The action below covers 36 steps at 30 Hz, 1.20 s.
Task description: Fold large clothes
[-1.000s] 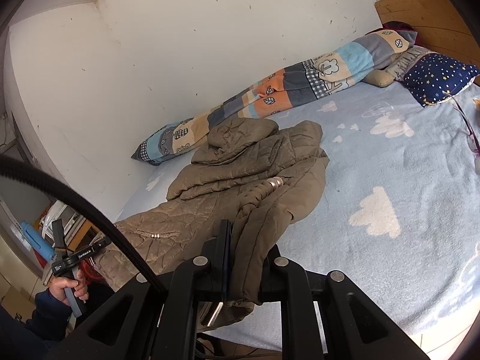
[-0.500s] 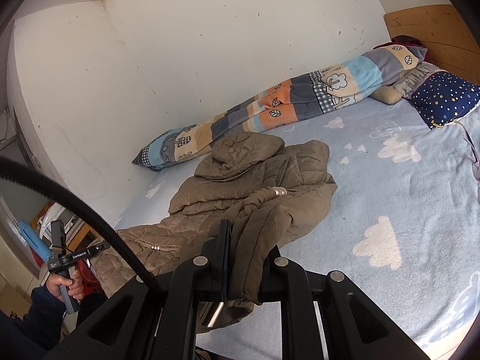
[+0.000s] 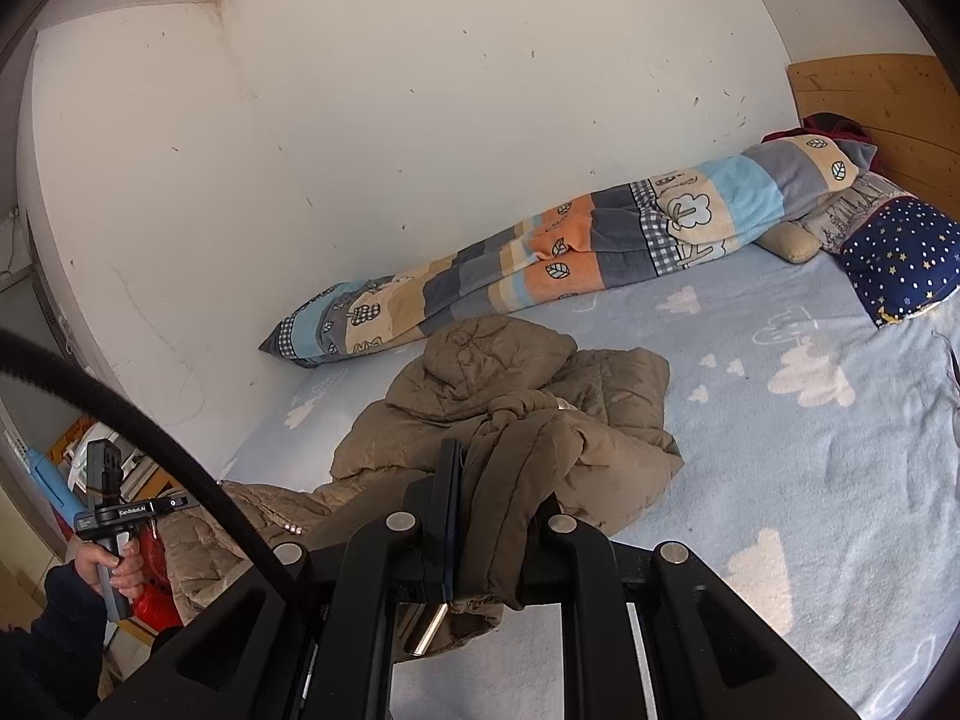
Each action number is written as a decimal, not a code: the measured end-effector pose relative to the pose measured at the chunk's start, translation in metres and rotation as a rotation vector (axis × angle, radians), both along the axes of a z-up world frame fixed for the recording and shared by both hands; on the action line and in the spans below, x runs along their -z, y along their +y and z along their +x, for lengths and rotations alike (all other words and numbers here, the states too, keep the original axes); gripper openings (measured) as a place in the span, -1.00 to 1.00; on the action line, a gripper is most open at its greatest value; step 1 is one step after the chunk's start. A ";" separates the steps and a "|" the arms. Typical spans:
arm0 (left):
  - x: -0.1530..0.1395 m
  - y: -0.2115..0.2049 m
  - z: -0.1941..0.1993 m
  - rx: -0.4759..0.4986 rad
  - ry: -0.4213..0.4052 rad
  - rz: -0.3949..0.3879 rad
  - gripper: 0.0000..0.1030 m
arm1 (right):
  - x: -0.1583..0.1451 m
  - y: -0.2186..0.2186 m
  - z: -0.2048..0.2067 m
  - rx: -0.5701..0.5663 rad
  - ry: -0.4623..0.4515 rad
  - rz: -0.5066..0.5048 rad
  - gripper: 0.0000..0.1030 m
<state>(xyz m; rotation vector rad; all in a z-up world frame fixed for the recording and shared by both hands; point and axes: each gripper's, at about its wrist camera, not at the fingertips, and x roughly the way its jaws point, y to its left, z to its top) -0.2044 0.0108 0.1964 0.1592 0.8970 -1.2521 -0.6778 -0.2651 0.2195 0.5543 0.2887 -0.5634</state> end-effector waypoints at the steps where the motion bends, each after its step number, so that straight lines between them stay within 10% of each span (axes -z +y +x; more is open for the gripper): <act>1: -0.003 -0.004 0.003 0.004 0.002 -0.003 -0.65 | -0.003 -0.004 0.004 -0.001 0.002 -0.006 -0.75; 18: -0.050 -0.104 0.065 -0.005 0.030 -0.031 -0.65 | -0.020 -0.108 0.059 0.059 0.037 -0.037 -0.75; 36: -0.019 -0.223 0.142 -0.068 0.067 0.044 -0.64 | 0.010 -0.226 0.141 0.130 0.163 -0.030 -0.76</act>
